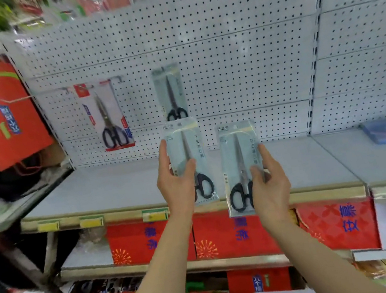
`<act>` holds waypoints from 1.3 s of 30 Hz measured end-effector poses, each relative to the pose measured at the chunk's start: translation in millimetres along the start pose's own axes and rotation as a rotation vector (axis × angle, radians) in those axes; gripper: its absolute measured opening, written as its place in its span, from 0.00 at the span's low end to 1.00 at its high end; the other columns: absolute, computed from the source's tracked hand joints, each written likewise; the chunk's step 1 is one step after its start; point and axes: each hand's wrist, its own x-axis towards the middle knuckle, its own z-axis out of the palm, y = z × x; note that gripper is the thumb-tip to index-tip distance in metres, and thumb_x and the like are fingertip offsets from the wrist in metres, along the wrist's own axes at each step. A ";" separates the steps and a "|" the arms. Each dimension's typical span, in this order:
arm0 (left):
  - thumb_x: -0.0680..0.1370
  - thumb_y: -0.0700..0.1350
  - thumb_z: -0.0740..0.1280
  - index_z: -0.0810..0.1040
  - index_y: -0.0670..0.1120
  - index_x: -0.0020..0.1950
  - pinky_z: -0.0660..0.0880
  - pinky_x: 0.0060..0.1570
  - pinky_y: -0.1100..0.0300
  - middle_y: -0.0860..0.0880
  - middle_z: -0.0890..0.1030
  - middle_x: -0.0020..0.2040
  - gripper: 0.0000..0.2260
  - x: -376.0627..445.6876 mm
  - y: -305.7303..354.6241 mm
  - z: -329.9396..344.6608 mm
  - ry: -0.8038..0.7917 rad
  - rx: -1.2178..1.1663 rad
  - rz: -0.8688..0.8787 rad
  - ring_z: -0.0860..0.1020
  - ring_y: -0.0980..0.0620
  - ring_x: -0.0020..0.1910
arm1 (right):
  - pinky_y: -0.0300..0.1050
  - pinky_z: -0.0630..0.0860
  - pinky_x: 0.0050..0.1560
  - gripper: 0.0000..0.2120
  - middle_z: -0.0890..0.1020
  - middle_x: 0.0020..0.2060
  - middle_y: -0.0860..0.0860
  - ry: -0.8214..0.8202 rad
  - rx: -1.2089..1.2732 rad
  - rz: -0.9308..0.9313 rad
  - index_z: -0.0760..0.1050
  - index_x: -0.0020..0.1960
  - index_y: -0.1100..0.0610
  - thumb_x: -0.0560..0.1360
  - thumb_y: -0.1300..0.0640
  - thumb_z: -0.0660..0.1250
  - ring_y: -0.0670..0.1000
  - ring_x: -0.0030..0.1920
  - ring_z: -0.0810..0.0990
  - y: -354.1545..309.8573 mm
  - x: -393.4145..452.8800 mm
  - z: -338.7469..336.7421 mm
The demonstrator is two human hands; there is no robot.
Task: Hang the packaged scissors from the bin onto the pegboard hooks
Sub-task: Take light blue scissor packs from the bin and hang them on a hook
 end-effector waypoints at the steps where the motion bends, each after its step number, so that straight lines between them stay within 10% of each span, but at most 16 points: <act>1: 0.74 0.38 0.73 0.67 0.57 0.76 0.67 0.72 0.55 0.62 0.70 0.72 0.33 8.1 1.9 -1.3 -0.002 -0.009 0.007 0.68 0.59 0.72 | 0.32 0.69 0.46 0.24 0.73 0.45 0.36 0.008 0.003 -0.010 0.69 0.71 0.45 0.79 0.64 0.61 0.42 0.40 0.74 -5.2 4.1 7.7; 8: 0.71 0.44 0.74 0.67 0.71 0.70 0.77 0.63 0.47 0.55 0.78 0.66 0.34 84.9 17.2 -3.5 -0.041 -0.089 0.001 0.77 0.50 0.66 | 0.50 0.76 0.44 0.24 0.78 0.50 0.49 0.065 0.085 -0.035 0.70 0.69 0.40 0.79 0.62 0.61 0.45 0.33 0.69 -32.5 35.2 67.7; 15: 0.71 0.45 0.74 0.65 0.71 0.71 0.76 0.64 0.45 0.55 0.76 0.68 0.35 147.8 28.8 9.0 -0.156 -0.111 0.054 0.76 0.48 0.67 | 0.47 0.75 0.44 0.24 0.78 0.47 0.41 0.126 0.113 -0.080 0.70 0.69 0.41 0.79 0.63 0.62 0.44 0.32 0.69 -52.1 53.0 115.8; 22: 0.73 0.39 0.74 0.66 0.61 0.75 0.79 0.48 0.67 0.52 0.79 0.63 0.35 177.9 23.7 28.9 -0.152 -0.141 0.053 0.82 0.60 0.50 | 0.45 0.76 0.45 0.24 0.79 0.52 0.49 0.107 0.085 -0.103 0.70 0.68 0.38 0.79 0.63 0.62 0.43 0.34 0.70 -55.9 64.4 128.7; 27: 0.73 0.40 0.74 0.65 0.62 0.75 0.81 0.55 0.57 0.53 0.78 0.65 0.35 189.3 17.7 39.2 -0.147 -0.138 0.051 0.81 0.53 0.57 | 0.35 0.74 0.49 0.25 0.75 0.55 0.32 0.087 0.083 -0.108 0.70 0.66 0.36 0.79 0.63 0.62 0.47 0.42 0.76 -55.8 72.5 130.3; 39: 0.73 0.46 0.75 0.64 0.72 0.70 0.79 0.60 0.48 0.54 0.78 0.66 0.35 198.1 -8.3 51.4 -0.110 -0.123 0.065 0.78 0.50 0.63 | 0.30 0.71 0.44 0.25 0.79 0.52 0.44 0.061 0.095 -0.125 0.69 0.68 0.38 0.79 0.63 0.62 0.43 0.38 0.74 -42.3 84.5 141.9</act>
